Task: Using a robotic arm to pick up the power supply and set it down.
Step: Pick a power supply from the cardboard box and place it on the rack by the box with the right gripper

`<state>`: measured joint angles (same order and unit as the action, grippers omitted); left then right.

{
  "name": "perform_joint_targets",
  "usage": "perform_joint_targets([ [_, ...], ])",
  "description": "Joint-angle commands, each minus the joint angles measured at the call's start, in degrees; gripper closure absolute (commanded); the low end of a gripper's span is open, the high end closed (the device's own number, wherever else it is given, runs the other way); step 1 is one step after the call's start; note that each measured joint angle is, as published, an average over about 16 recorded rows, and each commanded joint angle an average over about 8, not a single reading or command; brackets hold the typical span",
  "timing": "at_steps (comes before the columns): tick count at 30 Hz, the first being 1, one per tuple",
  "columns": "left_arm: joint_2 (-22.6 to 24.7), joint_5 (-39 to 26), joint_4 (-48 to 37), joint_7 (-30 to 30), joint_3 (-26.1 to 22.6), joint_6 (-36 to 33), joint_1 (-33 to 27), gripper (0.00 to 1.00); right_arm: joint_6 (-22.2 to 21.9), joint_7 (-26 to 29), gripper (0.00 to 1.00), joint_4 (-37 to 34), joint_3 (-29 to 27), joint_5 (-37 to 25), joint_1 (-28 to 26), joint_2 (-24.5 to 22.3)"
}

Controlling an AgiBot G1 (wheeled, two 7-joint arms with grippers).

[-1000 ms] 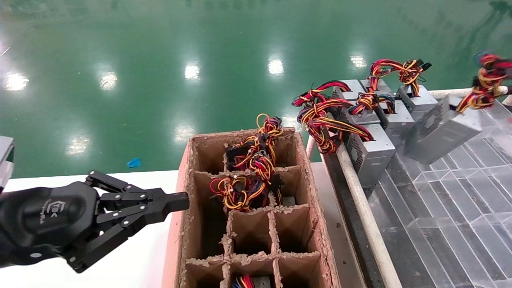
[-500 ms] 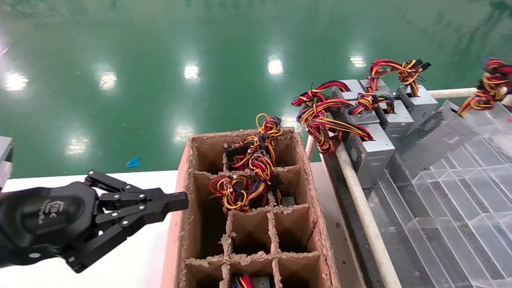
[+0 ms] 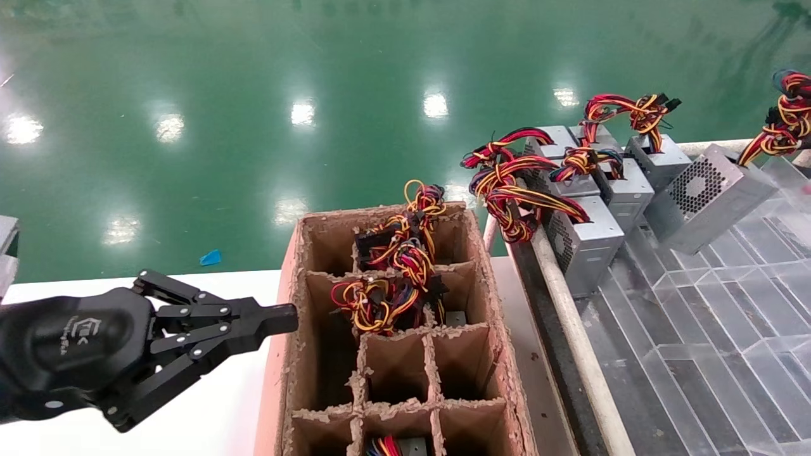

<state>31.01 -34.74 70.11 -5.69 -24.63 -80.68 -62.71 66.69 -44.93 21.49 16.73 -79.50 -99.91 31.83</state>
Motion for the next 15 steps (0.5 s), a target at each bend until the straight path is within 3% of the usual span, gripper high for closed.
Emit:
perform_joint_targets([
  [1, 0.00, 0.00, 0.00, 0.00, 0.00, 0.00, 0.00, 1.00, -0.04, -0.76, 1.00, -1.81, 0.03, -0.11, -1.01, 0.55],
  [15, 0.00, 0.00, 0.00, 0.00, 0.00, 0.00, 0.00, 1.00, 4.42, -6.66, 1.00, -10.10, 2.09, -2.48, -4.87, 4.08],
])
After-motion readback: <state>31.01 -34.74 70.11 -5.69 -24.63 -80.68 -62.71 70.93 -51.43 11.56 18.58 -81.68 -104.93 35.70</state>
